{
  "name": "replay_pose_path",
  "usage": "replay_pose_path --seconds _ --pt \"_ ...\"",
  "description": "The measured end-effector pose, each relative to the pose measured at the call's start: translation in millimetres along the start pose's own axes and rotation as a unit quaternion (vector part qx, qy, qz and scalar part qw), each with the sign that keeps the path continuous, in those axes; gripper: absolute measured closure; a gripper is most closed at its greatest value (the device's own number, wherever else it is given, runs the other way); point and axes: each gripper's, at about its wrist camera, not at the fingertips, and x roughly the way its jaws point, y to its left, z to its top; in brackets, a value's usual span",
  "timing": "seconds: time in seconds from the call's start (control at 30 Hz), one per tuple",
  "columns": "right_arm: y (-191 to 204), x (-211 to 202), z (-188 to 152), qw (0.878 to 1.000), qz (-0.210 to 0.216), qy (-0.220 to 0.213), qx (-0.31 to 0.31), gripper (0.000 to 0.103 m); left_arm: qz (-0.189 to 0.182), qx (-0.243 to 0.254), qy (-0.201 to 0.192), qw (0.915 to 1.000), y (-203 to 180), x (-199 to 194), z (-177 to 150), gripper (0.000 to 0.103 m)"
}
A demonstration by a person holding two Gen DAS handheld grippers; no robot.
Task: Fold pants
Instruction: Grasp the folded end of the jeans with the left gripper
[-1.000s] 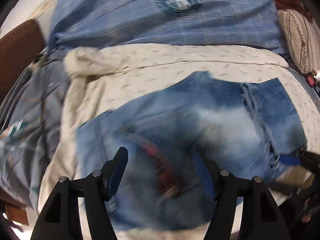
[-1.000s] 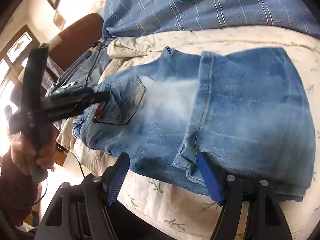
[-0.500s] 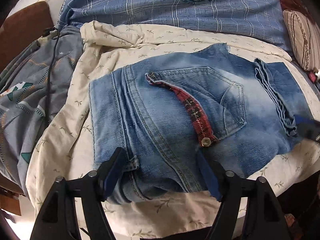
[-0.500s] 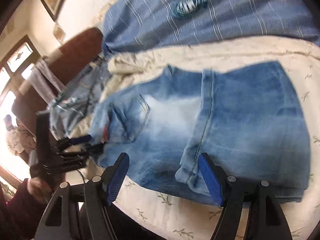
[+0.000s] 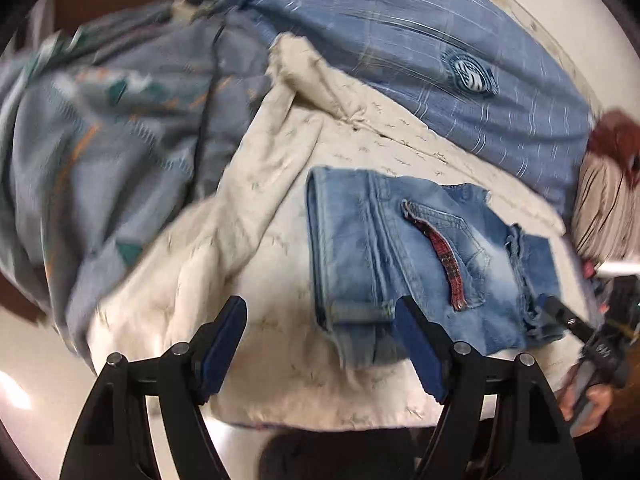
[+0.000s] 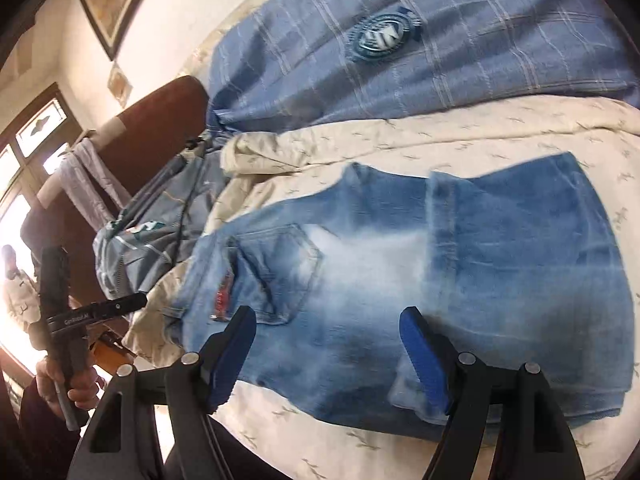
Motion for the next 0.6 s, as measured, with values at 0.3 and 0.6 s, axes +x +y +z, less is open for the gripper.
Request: replay_pose_path --seconds 0.3,0.6 --pt "28.0 18.2 -7.6 0.999 0.019 0.017 -0.034 0.026 -0.077 -0.043 0.035 0.9955 -8.4 22.1 -16.4 0.040" --pt "20.9 19.8 -11.5 0.999 -0.014 0.031 -0.040 0.026 -0.089 -0.073 0.080 0.9901 -22.7 57.9 -19.8 0.044"
